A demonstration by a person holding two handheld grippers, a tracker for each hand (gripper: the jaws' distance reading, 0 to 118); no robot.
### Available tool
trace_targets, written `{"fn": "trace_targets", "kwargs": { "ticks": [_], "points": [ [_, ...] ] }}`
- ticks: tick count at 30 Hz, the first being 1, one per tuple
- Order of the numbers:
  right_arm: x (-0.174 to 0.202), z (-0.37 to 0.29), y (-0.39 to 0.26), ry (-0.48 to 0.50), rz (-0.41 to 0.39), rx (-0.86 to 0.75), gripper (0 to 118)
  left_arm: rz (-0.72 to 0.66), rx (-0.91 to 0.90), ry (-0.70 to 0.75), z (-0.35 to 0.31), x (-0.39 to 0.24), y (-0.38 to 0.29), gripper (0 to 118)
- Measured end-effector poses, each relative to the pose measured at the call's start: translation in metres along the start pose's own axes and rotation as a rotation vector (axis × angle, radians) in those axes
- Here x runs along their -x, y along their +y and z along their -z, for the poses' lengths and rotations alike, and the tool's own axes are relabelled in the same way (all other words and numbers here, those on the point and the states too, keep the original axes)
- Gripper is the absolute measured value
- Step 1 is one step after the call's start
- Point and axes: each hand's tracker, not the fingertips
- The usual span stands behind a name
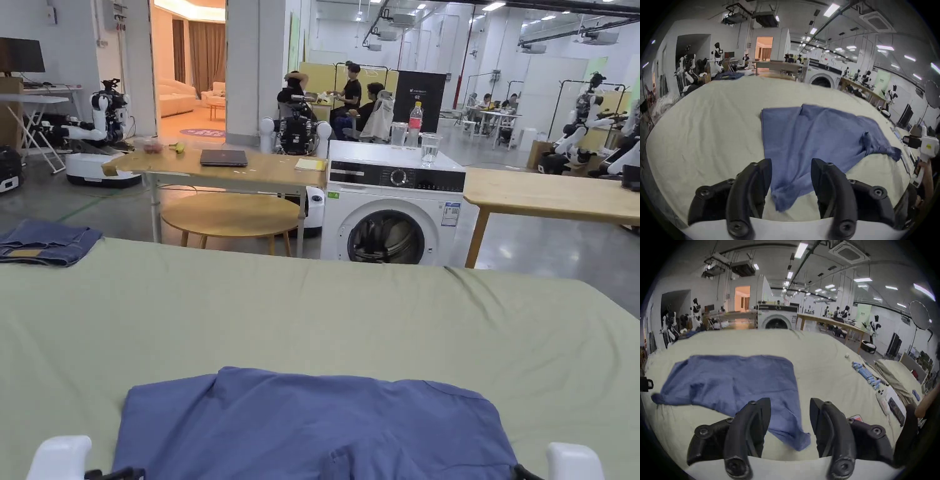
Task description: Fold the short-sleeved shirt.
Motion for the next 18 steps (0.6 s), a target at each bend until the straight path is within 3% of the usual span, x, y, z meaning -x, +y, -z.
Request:
{"fn": "trace_targets", "kwargs": {
  "ticks": [4, 6, 7, 9, 18],
  "points": [
    [0.026, -0.023, 0.008, 0.030, 0.044, -0.107, 49, 0.065, -0.098, -0.002, -0.015, -0.023, 0.007, 49],
    [0.040, -0.032, 0.011, 0.044, 0.040, -0.151, 19, 0.108, -0.148, 0.012, -0.021, -0.037, 0.007, 46],
    [0.048, -0.036, 0.012, 0.045, 0.037, -0.161, 11, 0.126, -0.163, 0.021, -0.024, -0.045, 0.008, 36],
    [0.058, -0.039, 0.013, 0.083, 0.035, -0.174, 2, 0.139, -0.151, 0.034, -0.024, -0.055, 0.010, 3],
    [0.081, -0.027, 0.010, 0.146, 0.007, -0.119, 0, 0.087, -0.019, 0.062, 0.018, -0.023, 0.039, 0]
  ]
}}
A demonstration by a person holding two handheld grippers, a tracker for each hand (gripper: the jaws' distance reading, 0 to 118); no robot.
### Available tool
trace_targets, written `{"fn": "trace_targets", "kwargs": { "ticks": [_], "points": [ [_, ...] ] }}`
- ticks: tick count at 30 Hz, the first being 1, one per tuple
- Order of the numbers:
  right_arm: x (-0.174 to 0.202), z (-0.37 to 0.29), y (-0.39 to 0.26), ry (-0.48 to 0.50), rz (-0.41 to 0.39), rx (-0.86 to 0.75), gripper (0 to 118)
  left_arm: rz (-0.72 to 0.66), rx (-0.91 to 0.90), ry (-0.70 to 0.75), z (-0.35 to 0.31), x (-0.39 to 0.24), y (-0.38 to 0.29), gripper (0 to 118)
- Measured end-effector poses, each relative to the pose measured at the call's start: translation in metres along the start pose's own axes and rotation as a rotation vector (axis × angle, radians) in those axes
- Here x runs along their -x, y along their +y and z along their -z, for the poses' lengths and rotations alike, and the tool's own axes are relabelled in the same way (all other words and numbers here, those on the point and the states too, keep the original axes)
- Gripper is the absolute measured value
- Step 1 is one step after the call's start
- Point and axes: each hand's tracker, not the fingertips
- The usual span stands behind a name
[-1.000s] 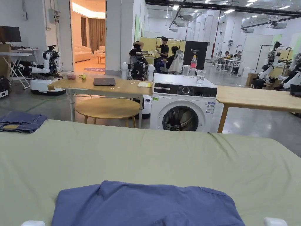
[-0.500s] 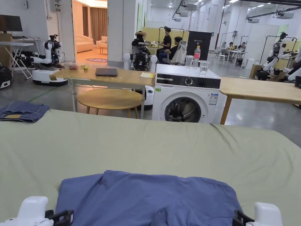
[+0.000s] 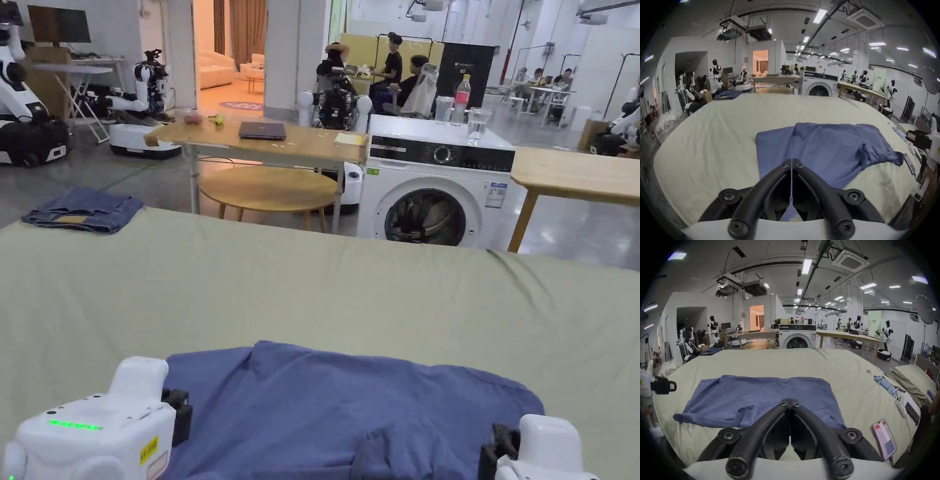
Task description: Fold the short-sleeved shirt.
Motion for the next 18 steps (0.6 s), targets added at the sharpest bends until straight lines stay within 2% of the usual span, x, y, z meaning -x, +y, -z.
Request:
{"fn": "trace_targets", "kwargs": {
  "ticks": [9, 10, 11, 12, 13, 14, 15, 16, 18],
  "points": [
    [-0.012, 0.031, -0.012, -0.018, -0.027, 0.096, 0, -0.105, 0.212, -0.016, 0.114, 0.067, 0.079, 1],
    [-0.014, 0.034, -0.014, -0.023, -0.028, 0.105, 0, -0.118, 0.251, -0.012, 0.128, 0.072, 0.086, 15],
    [-0.016, 0.036, -0.015, -0.026, -0.029, 0.113, 0, -0.130, 0.272, -0.006, 0.141, 0.077, 0.093, 15],
    [-0.017, 0.038, -0.016, -0.030, -0.031, 0.122, 0, -0.144, 0.284, -0.011, 0.151, 0.080, 0.097, 21],
    [-0.020, 0.040, -0.017, -0.035, -0.034, 0.132, 0, -0.158, 0.310, -0.004, 0.164, 0.084, 0.102, 34],
    [-0.022, 0.043, -0.018, -0.039, -0.036, 0.139, 0, -0.173, 0.326, -0.001, 0.175, 0.087, 0.105, 54],
    [-0.025, 0.045, -0.020, -0.046, -0.039, 0.147, 0, -0.184, 0.331, 0.002, 0.185, 0.089, 0.108, 64],
    [-0.027, 0.046, -0.021, -0.051, -0.042, 0.153, 0, -0.193, 0.340, 0.004, 0.192, 0.089, 0.109, 70],
    [-0.033, 0.049, -0.022, -0.064, -0.041, 0.164, 0, -0.214, 0.395, 0.030, 0.211, 0.087, 0.106, 72]
  ]
}}
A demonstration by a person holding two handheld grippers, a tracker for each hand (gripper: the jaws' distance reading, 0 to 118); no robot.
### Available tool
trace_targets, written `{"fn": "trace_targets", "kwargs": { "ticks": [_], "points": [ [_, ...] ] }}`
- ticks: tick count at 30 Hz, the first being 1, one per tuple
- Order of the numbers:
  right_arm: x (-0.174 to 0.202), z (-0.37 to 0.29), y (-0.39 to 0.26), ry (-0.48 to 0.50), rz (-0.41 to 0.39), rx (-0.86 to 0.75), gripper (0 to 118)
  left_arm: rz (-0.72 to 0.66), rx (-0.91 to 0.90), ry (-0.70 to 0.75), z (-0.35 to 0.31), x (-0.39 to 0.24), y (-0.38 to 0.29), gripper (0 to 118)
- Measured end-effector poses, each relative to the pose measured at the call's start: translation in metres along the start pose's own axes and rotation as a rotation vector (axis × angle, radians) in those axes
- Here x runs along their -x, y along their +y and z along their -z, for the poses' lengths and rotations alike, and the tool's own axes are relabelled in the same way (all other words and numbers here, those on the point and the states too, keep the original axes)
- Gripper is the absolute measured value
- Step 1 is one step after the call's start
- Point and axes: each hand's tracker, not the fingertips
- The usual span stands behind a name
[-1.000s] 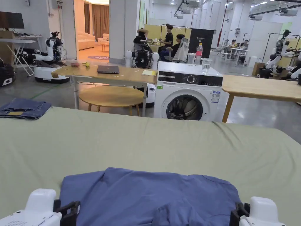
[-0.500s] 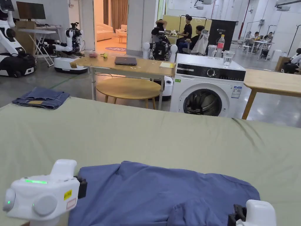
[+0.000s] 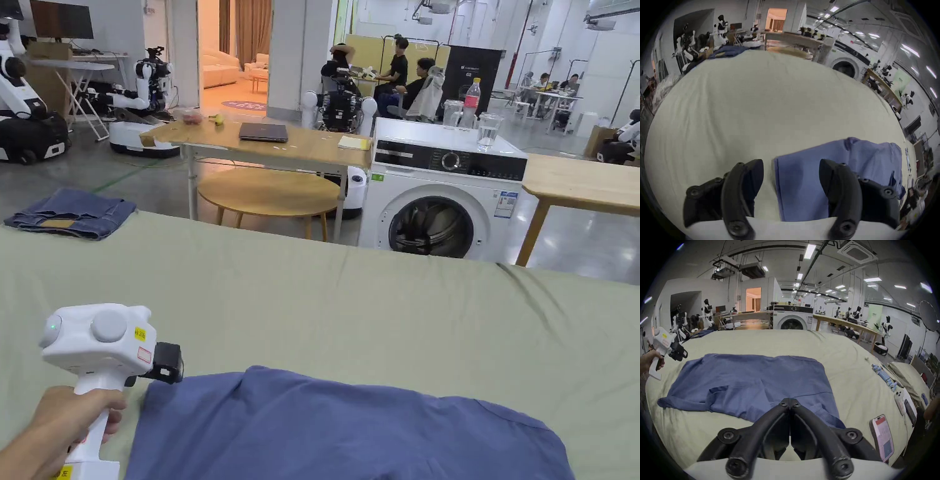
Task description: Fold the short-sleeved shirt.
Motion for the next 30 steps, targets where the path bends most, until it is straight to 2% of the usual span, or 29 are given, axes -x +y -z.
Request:
{"fn": "trace_targets", "kwargs": {
  "ticks": [5, 6, 8, 10, 12, 13, 17, 20, 22, 24, 25, 26, 27, 30],
  "points": [
    [-0.011, 0.005, -0.003, -0.029, 0.002, 0.029, 0, 0.042, 0.155, 0.092, 0.041, -0.007, -0.017, 72],
    [-0.013, 0.005, -0.003, -0.032, 0.002, 0.034, 0, 0.084, 0.066, 0.107, 0.032, -0.016, -0.024, 72],
    [-0.016, 0.006, -0.002, -0.035, 0.003, 0.037, 0, 0.110, 0.037, 0.141, 0.025, -0.027, -0.033, 69],
    [-0.018, 0.009, -0.002, -0.041, 0.003, 0.038, 0, 0.150, 0.029, 0.148, 0.030, -0.026, -0.034, 57],
    [-0.020, 0.012, 0.002, -0.040, 0.009, 0.040, 0, 0.194, 0.027, 0.126, 0.027, -0.032, -0.036, 24],
    [-0.020, 0.013, 0.004, -0.038, 0.015, 0.041, 0, 0.227, 0.032, 0.132, 0.024, -0.036, -0.037, 3],
    [-0.028, 0.024, 0.022, -0.026, 0.024, 0.041, 0, 0.254, 0.015, 0.047, 0.005, -0.036, -0.041, 1],
    [-0.043, 0.042, 0.042, -0.018, 0.036, 0.078, 0, 0.235, -0.080, 0.012, -0.034, -0.037, -0.058, 1],
    [-0.053, 0.061, 0.054, -0.021, 0.039, 0.146, 9, 0.216, -0.125, -0.017, -0.057, -0.034, -0.066, 1],
    [-0.063, 0.083, 0.066, -0.010, 0.046, 0.175, 13, 0.216, -0.141, -0.028, -0.076, -0.031, -0.075, 1],
    [-0.066, 0.093, 0.071, -0.011, 0.032, 0.212, 23, 0.217, -0.155, -0.022, -0.083, -0.031, -0.078, 1],
    [-0.070, 0.106, 0.077, -0.006, 0.025, 0.254, 45, 0.223, -0.166, -0.015, -0.088, -0.030, -0.078, 1],
    [-0.073, 0.121, 0.082, -0.010, 0.020, 0.290, 59, 0.235, -0.173, -0.008, -0.093, -0.029, -0.079, 1],
    [-0.081, 0.158, 0.093, 0.004, 0.038, 0.360, 62, 0.260, -0.202, 0.017, -0.103, -0.026, -0.080, 1]
  ]
}}
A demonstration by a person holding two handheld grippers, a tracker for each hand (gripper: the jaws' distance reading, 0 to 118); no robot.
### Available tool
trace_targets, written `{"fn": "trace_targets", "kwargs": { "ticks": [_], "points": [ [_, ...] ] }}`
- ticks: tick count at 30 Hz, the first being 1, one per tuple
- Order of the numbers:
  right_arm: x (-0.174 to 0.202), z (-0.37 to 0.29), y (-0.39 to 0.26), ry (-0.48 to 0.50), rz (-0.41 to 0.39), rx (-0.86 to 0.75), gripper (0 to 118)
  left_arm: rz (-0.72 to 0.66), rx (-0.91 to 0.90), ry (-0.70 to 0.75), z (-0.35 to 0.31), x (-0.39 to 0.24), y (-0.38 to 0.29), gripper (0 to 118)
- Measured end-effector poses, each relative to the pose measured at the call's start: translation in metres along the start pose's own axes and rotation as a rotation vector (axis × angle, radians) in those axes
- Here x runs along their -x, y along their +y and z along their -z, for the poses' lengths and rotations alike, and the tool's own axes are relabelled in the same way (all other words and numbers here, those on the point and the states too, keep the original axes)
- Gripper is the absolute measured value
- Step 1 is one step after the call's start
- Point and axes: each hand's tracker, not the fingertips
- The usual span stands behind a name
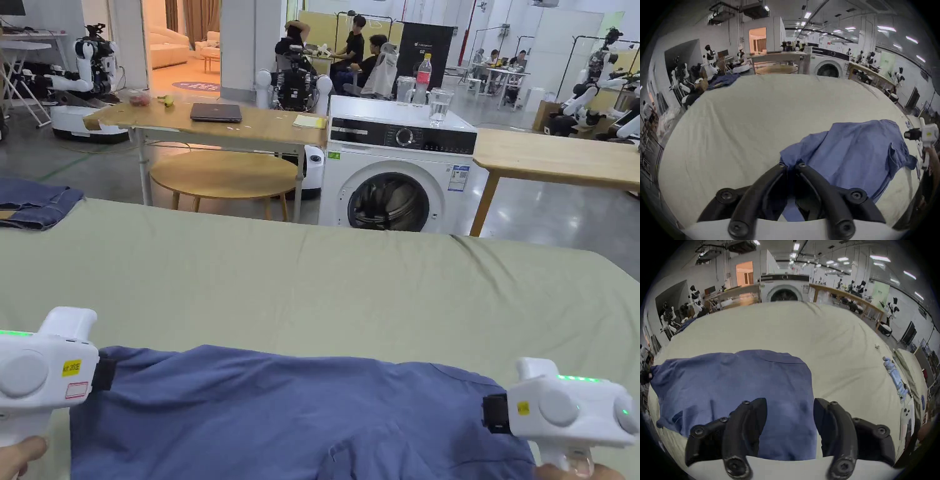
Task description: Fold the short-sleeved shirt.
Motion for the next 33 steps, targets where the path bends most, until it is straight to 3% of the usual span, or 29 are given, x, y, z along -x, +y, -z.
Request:
{"fn": "trace_targets", "kwargs": {
  "ticks": [4, 5, 7, 8, 9, 12, 16, 27, 33],
  "points": [
    [-0.007, 0.041, 0.012, 0.014, 0.009, 0.152, 62, -0.010, -0.023, -0.013, -0.015, 0.008, 0.002, 1],
    [-0.008, 0.048, 0.010, 0.020, 0.012, 0.184, 56, -0.010, -0.035, -0.008, -0.019, 0.010, 0.003, 1],
    [-0.009, 0.043, 0.004, 0.062, 0.030, 0.140, 34, -0.018, -0.056, -0.012, -0.029, 0.015, 0.005, 1],
    [-0.008, 0.040, 0.003, 0.062, 0.043, 0.119, 12, -0.022, -0.064, -0.011, -0.032, 0.016, 0.007, 1],
    [-0.007, 0.039, 0.004, 0.074, 0.043, 0.124, 0, -0.028, -0.076, -0.010, -0.036, 0.017, 0.010, 1],
    [0.000, 0.024, 0.003, 0.036, -0.004, 0.059, 0, -0.015, -0.108, -0.012, -0.048, 0.016, 0.019, 1],
    [-0.002, -0.016, 0.009, 0.056, -0.003, -0.087, 0, 0.005, -0.150, -0.018, -0.069, 0.017, 0.034, 1],
    [-0.019, -0.180, 0.064, 0.040, -0.025, -0.454, 0, 0.028, -0.341, 0.015, -0.160, 0.027, 0.097, 1],
    [-0.018, -0.257, 0.094, 0.021, -0.054, -0.571, 0, -0.005, -0.429, 0.004, -0.209, 0.034, 0.137, 1]
  ]
}}
